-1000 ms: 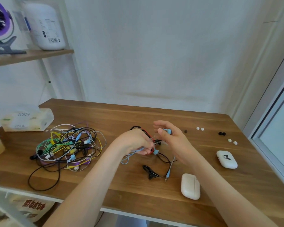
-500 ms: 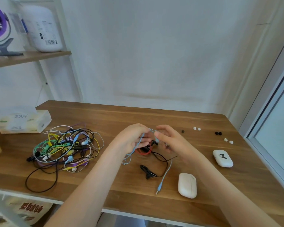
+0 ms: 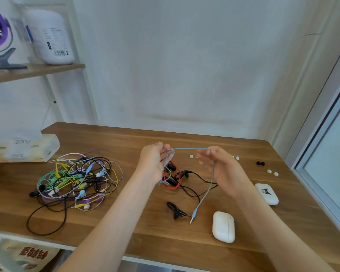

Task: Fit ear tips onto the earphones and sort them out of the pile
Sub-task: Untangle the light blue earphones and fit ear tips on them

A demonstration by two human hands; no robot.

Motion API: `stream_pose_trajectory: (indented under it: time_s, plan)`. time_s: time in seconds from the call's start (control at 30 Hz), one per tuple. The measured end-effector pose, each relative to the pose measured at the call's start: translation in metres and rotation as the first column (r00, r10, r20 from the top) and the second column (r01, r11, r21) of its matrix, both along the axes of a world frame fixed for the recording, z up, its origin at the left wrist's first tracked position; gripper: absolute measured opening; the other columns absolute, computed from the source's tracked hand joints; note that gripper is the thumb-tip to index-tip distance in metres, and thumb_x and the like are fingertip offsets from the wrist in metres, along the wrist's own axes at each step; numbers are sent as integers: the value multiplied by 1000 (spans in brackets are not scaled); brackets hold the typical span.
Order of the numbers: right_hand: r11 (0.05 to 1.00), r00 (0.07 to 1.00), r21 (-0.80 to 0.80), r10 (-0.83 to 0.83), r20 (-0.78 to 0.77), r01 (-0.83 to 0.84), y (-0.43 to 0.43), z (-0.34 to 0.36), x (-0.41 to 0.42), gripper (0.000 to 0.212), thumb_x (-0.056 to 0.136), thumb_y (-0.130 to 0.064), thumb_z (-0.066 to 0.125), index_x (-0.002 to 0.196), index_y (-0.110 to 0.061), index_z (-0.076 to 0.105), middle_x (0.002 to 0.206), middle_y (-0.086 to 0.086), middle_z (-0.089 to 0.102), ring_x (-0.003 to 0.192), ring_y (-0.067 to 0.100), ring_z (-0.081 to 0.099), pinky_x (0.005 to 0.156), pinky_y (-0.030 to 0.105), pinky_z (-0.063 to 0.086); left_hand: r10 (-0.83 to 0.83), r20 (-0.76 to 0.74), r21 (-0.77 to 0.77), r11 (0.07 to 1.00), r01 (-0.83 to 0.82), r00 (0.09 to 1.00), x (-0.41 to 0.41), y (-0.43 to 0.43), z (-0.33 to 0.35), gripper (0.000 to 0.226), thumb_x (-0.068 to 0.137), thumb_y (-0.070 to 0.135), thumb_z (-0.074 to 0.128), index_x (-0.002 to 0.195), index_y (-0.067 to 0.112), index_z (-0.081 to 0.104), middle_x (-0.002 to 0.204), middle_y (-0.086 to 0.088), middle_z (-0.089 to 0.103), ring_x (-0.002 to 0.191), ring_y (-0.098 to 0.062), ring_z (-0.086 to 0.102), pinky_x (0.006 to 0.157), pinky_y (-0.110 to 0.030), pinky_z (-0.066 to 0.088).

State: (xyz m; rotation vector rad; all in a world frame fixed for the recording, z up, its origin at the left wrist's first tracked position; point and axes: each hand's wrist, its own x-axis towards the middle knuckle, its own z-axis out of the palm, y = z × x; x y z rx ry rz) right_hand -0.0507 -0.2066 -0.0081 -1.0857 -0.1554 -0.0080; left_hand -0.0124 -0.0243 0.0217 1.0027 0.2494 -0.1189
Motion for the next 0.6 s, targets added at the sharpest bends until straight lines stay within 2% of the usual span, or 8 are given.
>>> stream_pose_trajectory:
  time_s: [0.13,0.23,0.3,0.4,0.43,0.5,0.57,0.6]
  plan:
    - [879,998,476,27,-65,7,-1,7,-2,27,96,-8,39,73,-7,53,94,21,70,109,33,65,97,48,49,63,8,-56,996,-63,998,-1,2,2,17,103,7,37,96,-1,50,80,-11,56,70,-18,59,48,-22,53]
    - [800,995,596,-7,-95,63,-5,11,-2,28,96,-9,35,72,-9,49,62,5,50,64,21,63,79,39,59,151,-6,-114,982,-151,988,-2,6,3,28,102,4,36,77,4,50,72,-8,52,72,-19,60,61,-27,52]
    - [872,990,477,-60,-128,115,-8,12,-2,24,96,-11,34,74,-12,43,58,0,36,43,11,36,44,22,43,192,-27,-136,971,-194,981,1,9,2,26,102,4,37,80,4,49,74,-7,51,74,-19,61,62,-27,50]
    - [971,975,-107,-218,-35,213,-9,16,-5,16,97,-15,40,89,-14,54,66,3,51,44,10,34,43,21,22,223,-14,-103,969,-223,975,2,11,2,17,102,7,38,90,3,50,78,-6,51,75,-17,62,61,-25,50]
    - [869,969,-436,-244,36,235,-7,17,-7,13,97,-22,45,101,-20,58,76,-2,61,54,8,45,49,20,30,229,1,-89,970,-228,973,2,10,1,15,102,7,39,93,4,50,78,-5,52,74,-17,62,60,-25,50]
    - [382,969,-895,-175,172,228,-3,18,-9,20,93,-45,52,113,-42,56,92,-19,64,84,-2,55,72,24,40,218,36,-75,974,-215,975,0,9,3,14,102,8,40,92,7,50,79,-5,54,74,-17,63,60,-24,51]
    - [29,972,-972,-14,234,234,6,20,-10,19,90,-55,51,106,-48,59,86,-21,62,85,-3,54,75,26,40,193,67,-32,981,-191,979,-2,6,4,13,102,9,41,93,7,50,79,-5,55,70,-16,64,56,-24,52]
    - [38,971,-972,46,235,233,10,22,-12,14,91,-51,52,97,-44,63,76,-20,61,78,-2,53,71,26,39,184,81,-11,983,-184,980,-3,4,5,11,102,9,41,95,7,50,79,-5,55,67,-15,64,53,-23,53]
